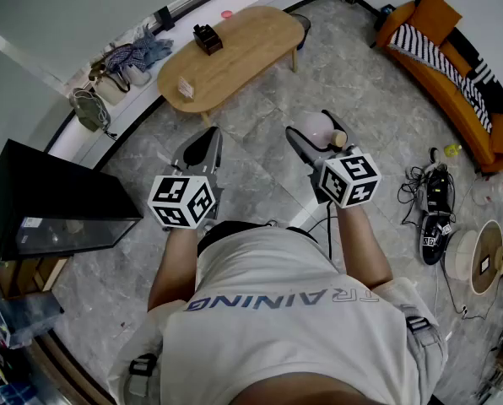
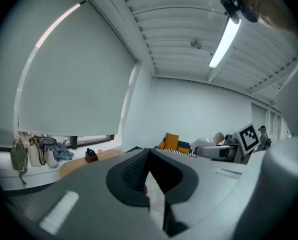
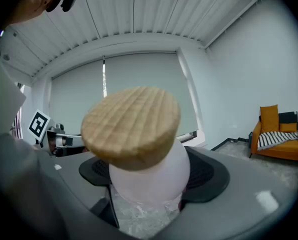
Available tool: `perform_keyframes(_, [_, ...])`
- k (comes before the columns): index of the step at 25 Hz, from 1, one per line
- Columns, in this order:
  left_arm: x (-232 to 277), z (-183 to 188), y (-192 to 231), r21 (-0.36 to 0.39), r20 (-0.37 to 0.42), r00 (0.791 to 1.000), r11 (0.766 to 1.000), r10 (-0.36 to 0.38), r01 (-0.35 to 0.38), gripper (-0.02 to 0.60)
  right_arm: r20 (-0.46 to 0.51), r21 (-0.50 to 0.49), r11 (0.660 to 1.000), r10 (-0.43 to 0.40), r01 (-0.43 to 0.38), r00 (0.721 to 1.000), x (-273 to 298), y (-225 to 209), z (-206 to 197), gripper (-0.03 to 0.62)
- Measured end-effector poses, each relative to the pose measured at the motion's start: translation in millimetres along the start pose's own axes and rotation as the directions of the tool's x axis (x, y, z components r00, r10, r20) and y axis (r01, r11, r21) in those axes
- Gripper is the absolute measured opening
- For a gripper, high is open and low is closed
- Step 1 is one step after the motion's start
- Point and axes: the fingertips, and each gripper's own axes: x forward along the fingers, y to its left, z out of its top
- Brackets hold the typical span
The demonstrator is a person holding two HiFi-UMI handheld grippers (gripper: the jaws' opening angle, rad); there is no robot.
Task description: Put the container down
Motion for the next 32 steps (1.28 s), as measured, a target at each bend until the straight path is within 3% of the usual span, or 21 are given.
perform_keyframes(23, [1.2, -10.5, -24.8, -0.002, -0.034, 0.999, 1.0, -0.03, 0.03, -0.002, -0.013, 0.024, 0.999, -0.041, 0.042, 0.999, -28.2, -16.3, -11.4, 0.416])
perform_keyframes(32, [36.9, -17.6, -23.3, -0.019, -0.083, 0.994, 0.998, -0.065, 0.063, -0.002, -0.031, 0.078, 0.995, -0.059, 0.062, 0.998, -17.0, -44.1, -21.7, 0.416])
